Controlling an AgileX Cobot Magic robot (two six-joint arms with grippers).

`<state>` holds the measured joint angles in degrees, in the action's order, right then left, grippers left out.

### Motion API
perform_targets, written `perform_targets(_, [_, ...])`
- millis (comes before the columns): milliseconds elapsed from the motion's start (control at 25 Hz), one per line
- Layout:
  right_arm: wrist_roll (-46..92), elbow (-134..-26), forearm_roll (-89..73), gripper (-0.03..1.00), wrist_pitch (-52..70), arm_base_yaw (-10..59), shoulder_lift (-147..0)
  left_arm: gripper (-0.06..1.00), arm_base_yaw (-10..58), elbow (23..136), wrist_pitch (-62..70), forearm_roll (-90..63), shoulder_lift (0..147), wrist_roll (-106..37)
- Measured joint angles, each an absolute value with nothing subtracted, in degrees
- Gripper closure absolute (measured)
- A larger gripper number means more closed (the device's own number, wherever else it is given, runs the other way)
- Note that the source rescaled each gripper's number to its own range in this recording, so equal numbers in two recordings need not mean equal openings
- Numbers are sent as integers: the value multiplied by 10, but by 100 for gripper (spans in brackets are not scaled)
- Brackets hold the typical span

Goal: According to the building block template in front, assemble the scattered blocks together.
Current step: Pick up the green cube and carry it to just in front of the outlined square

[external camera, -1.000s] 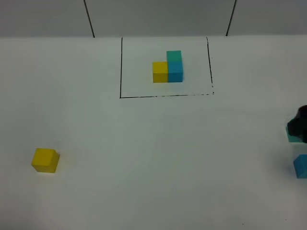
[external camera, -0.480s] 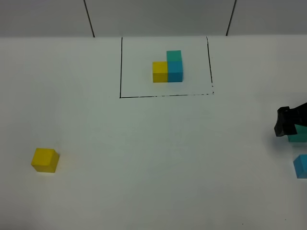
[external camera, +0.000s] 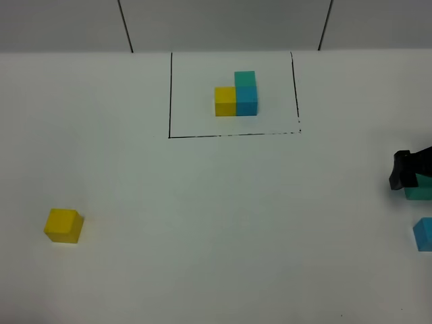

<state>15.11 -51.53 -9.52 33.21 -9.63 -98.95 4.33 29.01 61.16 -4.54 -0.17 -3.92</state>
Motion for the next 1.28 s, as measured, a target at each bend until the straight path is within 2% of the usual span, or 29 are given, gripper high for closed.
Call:
perform_targets(240, [166,-519,-96,-2,321,-104,-1027,55,43,290,612,-45,-2,-40])
perform_targets(440, [166,-520,-97,8,299,-104,-1040,55,43,290,612,-45,-2,-40])
perform_targets(800, [167,-521,-92,45,283,-104,-1048,55,43,290,612,-45,-2,-40])
perform_targets(880, [167,-521,-89,59,285,-104,-1056,55,43,290,612,-45,-2,-40])
perform_targets(960, [168,-521,-86,77,288,-104,-1063,55,43,290,612,-45,-2,-40])
perform_targets(1000, [169,-521,-85,90,288,-104,-1064,55,43,290,612,-45,-2,-40])
perform_targets(1040, [171,-522,-85,97,290,-104,-1064,55,43,290,612,-45,-2,-40])
perform_targets(1280, [188,-572,-70,96,355,-82,-1033,55,43,290,612,-45,-2,-40])
